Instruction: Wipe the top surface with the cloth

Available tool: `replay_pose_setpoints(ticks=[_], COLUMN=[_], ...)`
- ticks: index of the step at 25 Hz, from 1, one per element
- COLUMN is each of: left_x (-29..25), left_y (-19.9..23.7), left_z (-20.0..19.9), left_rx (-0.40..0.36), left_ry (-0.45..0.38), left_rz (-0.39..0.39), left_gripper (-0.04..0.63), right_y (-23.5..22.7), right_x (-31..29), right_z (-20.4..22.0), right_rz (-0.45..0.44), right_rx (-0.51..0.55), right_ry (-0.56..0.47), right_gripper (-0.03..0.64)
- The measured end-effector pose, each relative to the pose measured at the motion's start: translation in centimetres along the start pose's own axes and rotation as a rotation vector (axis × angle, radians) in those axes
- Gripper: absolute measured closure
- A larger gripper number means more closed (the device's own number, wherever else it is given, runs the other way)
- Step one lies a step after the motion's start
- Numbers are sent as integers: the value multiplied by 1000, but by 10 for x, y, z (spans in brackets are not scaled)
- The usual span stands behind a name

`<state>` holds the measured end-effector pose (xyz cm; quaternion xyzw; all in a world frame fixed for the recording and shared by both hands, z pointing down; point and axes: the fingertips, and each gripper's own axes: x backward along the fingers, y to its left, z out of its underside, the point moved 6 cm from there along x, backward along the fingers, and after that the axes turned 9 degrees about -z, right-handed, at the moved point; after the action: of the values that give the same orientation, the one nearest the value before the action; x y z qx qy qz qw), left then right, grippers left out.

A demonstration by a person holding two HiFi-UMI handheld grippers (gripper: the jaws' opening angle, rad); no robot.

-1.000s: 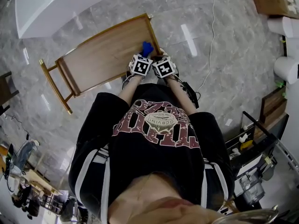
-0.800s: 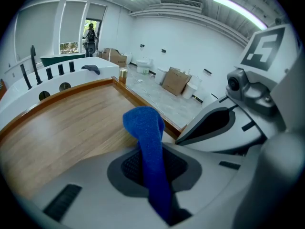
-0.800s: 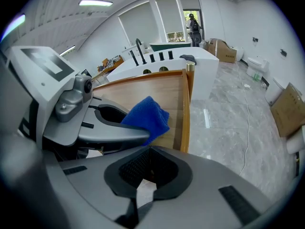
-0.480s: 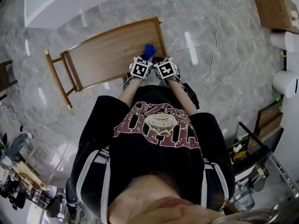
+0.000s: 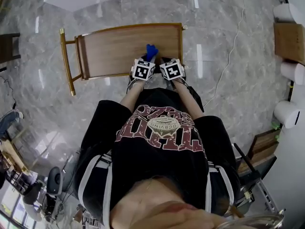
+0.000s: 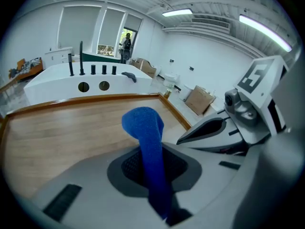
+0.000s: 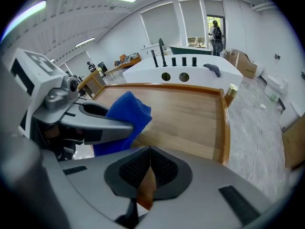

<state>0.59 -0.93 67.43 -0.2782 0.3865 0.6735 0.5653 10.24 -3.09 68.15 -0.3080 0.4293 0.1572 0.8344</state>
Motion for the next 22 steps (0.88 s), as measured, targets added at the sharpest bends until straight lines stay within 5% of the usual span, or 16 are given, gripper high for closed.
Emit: replay_pose_setpoints(ticks=[22], left_x=[97], left_y=[43], left_z=[-74], left_rx=[171], left_ry=[-344], left_rz=[-140], left_gripper=[497], right_y=[70], right_x=[45], right_z=[-125], right_rz=[-104], right_rx=[223], right_ry=[-336], right_gripper=[598])
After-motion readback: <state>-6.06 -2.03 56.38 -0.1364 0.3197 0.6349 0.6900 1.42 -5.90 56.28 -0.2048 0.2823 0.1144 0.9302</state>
